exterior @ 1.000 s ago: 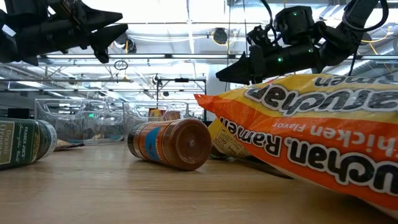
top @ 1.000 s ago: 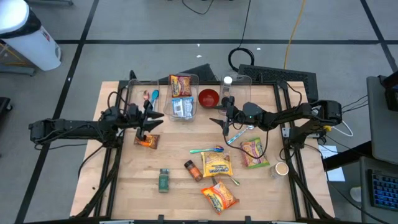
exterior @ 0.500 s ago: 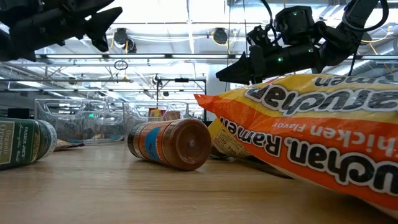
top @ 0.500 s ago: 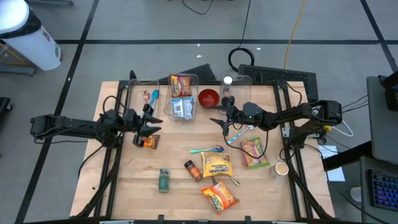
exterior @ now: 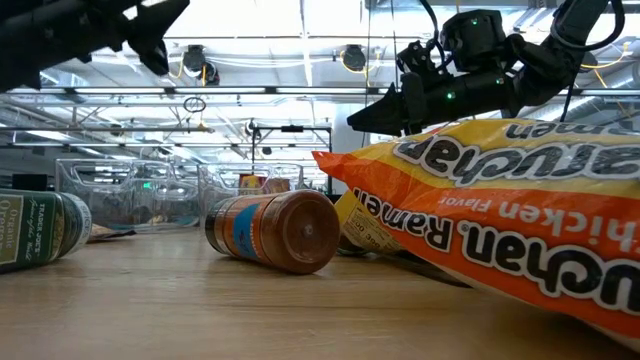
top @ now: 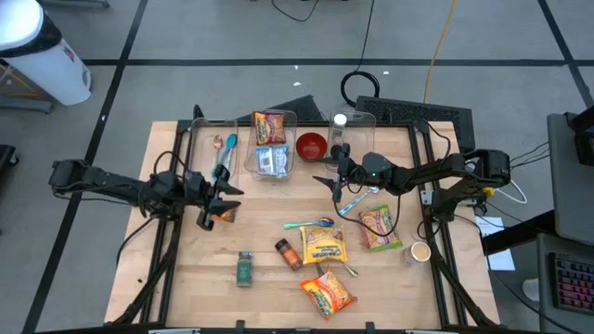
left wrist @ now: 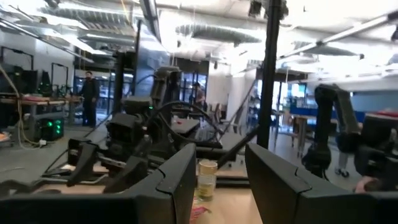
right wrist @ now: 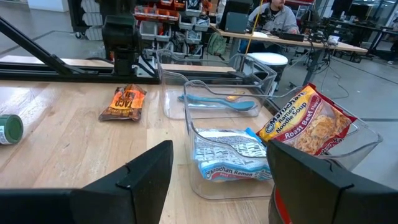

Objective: Pick & Place Food Item
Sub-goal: Put the orange seasoning pack into the right transparent bin

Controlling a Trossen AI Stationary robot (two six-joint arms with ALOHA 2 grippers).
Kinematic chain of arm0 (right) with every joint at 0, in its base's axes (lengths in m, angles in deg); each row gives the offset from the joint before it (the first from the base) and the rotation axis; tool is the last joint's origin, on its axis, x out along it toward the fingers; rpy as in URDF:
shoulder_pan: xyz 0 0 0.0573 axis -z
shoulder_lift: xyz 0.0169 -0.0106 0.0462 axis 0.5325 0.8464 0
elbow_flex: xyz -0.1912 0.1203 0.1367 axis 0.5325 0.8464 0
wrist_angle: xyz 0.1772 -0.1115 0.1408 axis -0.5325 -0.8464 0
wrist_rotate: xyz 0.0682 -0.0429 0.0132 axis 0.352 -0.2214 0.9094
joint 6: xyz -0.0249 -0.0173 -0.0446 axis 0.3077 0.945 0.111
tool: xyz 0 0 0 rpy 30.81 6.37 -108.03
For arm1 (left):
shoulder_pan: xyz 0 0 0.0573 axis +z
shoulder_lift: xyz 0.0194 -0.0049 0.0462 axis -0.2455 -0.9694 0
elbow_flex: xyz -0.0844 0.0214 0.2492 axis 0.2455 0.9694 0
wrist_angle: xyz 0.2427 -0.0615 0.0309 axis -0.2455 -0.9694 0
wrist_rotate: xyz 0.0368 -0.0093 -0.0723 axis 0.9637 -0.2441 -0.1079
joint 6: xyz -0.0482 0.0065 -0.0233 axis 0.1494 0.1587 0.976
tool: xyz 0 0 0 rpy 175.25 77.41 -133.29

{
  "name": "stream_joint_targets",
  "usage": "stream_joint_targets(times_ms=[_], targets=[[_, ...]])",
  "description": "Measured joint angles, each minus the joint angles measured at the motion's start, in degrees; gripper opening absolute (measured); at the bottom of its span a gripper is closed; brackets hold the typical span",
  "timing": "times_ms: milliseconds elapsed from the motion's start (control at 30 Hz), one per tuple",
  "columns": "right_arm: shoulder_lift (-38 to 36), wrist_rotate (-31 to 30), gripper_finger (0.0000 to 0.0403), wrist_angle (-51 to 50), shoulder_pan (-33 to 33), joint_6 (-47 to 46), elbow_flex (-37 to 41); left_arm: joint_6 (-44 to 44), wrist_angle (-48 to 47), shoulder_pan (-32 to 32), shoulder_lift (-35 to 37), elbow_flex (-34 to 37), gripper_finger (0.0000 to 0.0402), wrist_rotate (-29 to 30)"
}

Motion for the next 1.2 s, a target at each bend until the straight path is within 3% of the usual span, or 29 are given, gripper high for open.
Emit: stream_joint_targets(times_ms=[300, 700, 900, 1200], targets=[[0.0, -0.02, 0.0251, -0.46, 0.0, 0.0, 0.0, -0.84, -29.71, -8.2, -5.76, -16.68, 0.0145, 6.9], [0.0, -0.01, 0.0251, -0.44, -0.01, 0.02, 0.64, 18.46, -53.33, -15.84, -16.99, -28.46, 0.0145, 15.17], [0.0, -0.02, 0.0251, -0.41, 0.0, 0.02, 0.66, 26.25, -55.75, -18.44, -19.64, -29.07, 0.0145, 15.42], [0.0, -0.01, 0.0251, 0.48, -0.01, 0.02, 0.66, 30.4, -56.09, -21.59, -20.32, -29.07, 0.0145, 15.54]])
